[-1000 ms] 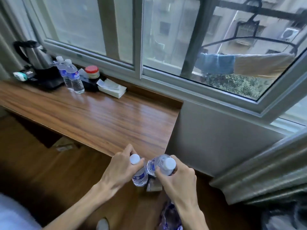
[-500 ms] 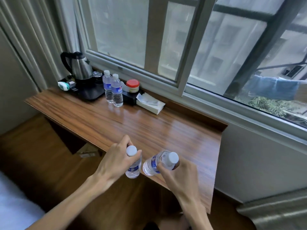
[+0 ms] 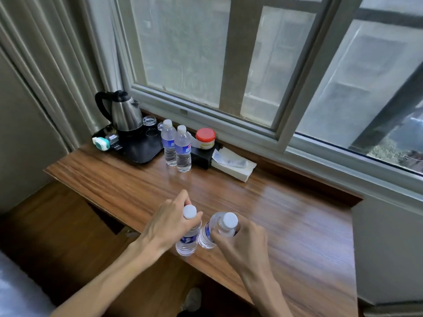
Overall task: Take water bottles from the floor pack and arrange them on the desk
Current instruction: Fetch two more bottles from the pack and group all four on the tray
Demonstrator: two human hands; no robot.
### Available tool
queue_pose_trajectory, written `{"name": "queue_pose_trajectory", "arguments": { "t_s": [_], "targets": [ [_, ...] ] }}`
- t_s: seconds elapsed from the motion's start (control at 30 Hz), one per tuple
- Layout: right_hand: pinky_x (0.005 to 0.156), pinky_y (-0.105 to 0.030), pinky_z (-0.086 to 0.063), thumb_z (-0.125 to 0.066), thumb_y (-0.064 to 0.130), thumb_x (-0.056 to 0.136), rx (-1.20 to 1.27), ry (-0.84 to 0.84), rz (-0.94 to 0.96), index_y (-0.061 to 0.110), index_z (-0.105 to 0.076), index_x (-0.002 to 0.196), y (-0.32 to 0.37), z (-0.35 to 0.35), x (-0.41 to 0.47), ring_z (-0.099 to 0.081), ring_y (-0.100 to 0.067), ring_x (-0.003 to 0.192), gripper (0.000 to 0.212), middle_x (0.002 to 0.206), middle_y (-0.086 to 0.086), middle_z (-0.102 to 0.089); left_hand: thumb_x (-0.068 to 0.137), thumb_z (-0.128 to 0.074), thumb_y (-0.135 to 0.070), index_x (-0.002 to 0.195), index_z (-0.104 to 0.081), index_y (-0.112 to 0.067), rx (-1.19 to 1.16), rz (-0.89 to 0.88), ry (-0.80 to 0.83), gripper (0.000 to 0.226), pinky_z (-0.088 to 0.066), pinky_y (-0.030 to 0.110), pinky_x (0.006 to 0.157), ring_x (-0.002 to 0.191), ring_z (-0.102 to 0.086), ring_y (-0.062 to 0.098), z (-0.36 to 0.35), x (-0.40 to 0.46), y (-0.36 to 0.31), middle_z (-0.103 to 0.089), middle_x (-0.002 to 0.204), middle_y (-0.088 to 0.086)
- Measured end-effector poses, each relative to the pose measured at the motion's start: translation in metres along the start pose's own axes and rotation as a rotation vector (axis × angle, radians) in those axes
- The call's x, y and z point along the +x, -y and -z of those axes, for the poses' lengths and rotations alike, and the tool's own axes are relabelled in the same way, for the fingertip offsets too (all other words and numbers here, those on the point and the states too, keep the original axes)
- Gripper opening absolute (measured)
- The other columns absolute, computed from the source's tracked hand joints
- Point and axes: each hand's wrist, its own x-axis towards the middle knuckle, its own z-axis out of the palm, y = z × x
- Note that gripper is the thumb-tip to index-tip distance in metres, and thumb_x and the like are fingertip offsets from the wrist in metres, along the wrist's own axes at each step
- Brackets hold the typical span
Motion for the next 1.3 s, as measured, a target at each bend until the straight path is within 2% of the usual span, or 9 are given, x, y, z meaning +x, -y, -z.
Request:
{"name": "queue_pose_trajectory", "arguments": {
  "t_s": [0.23,0.37,0.43,0.6,0.7,0.8,0.9,1.1,1.3],
  "targets": [
    [0.059,-0.034,-0.05,-0.058,0.063,0.064,0.005,0.065,-0.046,0.016,-0.061,0.069,0.03,-0.051,0.069,-0.057,-0.019,0.057,0.048,0.058,0.003,-0.063,0.081,-0.068,-0.05,0.074,-0.035,-0.032,0.059,0.014,0.031,0.038,-0.032,0.019,0.039,0.053,-0.052,0.001,0.026,0.073,0.049,-0.056,0.059,-0.008],
    [0.059,-0.031,-0.047,-0.06,0.064,0.06,0.007,0.098,-0.101,0.025,-0.055,0.064,0.052,-0.081,0.098,-0.051,-0.014,0.056,0.04,0.054,0.005,-0.059,0.08,-0.065,-0.054,0.075,-0.036,-0.032,0.054,0.065,0.042,0.036,-0.029,0.017,0.042,0.059,-0.053,-0.001,0.041,0.105,0.082,-0.057,0.063,-0.009],
    [0.062,-0.031,-0.049,-0.061,0.062,0.062,0.015,0.11,-0.125,0.022,-0.06,0.068,0.064,-0.099,0.112,-0.057,-0.017,0.06,0.04,0.059,0.004,-0.064,0.079,-0.064,-0.055,0.075,-0.036,-0.035,0.045,0.056,0.041,0.036,-0.029,0.017,0.041,0.058,-0.052,-0.002,0.05,0.124,0.099,-0.056,0.062,-0.01],
    [0.069,-0.034,-0.053,-0.06,0.06,0.067,-0.017,0.114,-0.201,0.016,-0.062,0.076,0.09,-0.143,0.142,-0.063,-0.023,0.07,0.044,0.067,0.001,-0.068,0.082,-0.064,-0.054,0.078,-0.027,-0.036,0.091,-0.059,0.077,0.041,-0.025,0.013,0.042,0.049,-0.043,0.008,0.062,0.167,0.138,-0.048,0.055,-0.017],
    [0.069,-0.034,-0.052,-0.056,0.066,0.064,-0.003,0.07,-0.26,0.016,-0.06,0.075,0.104,-0.167,0.157,-0.063,-0.025,0.071,0.052,0.069,0.0,-0.07,0.084,-0.065,-0.053,0.078,-0.024,-0.037,0.084,-0.102,0.114,0.044,-0.027,0.017,0.042,0.052,-0.047,0.011,0.067,0.192,0.159,-0.046,0.054,-0.016],
    [0.069,-0.033,-0.05,-0.055,0.067,0.062,0.003,0.024,-0.328,0.017,-0.059,0.074,0.113,-0.187,0.173,-0.063,-0.027,0.074,0.052,0.07,0.0,-0.07,0.084,-0.066,-0.05,0.08,-0.025,-0.033,0.069,-0.131,0.173,0.044,-0.036,0.03,0.052,0.064,-0.063,0.026,0.071,0.214,0.174,-0.049,0.058,-0.012],
    [0.073,-0.034,-0.052,-0.059,0.062,0.066,-0.017,-0.016,-0.366,0.02,-0.063,0.08,0.121,-0.203,0.189,-0.064,-0.028,0.079,0.045,0.076,0.0,-0.072,0.085,-0.066,-0.049,0.082,-0.028,-0.03,0.041,-0.155,0.213,0.043,-0.038,0.033,0.057,0.075,-0.066,0.035,0.075,0.237,0.185,-0.057,0.068,-0.006],
    [0.067,-0.032,-0.047,-0.064,0.054,0.069,-0.047,-0.093,-0.428,0.02,-0.062,0.077,0.128,-0.219,0.221,-0.062,-0.028,0.077,0.035,0.071,0.0,-0.07,0.088,-0.066,-0.045,0.088,-0.031,-0.023,0.0,-0.276,0.258,0.041,-0.039,0.035,0.057,0.078,-0.068,0.037,0.076,0.266,0.189,-0.072,0.082,0.005],
    [0.062,-0.03,-0.039,-0.061,0.06,0.068,-0.061,-0.16,-0.44,0.022,-0.06,0.076,0.128,-0.227,0.234,-0.066,-0.028,0.079,0.039,0.073,0.001,-0.073,0.089,-0.066,-0.042,0.09,-0.034,-0.019,-0.019,-0.276,0.228,0.039,-0.038,0.036,0.056,0.081,-0.067,0.041,0.075,0.283,0.187,-0.072,0.084,0.011]
  ]
}}
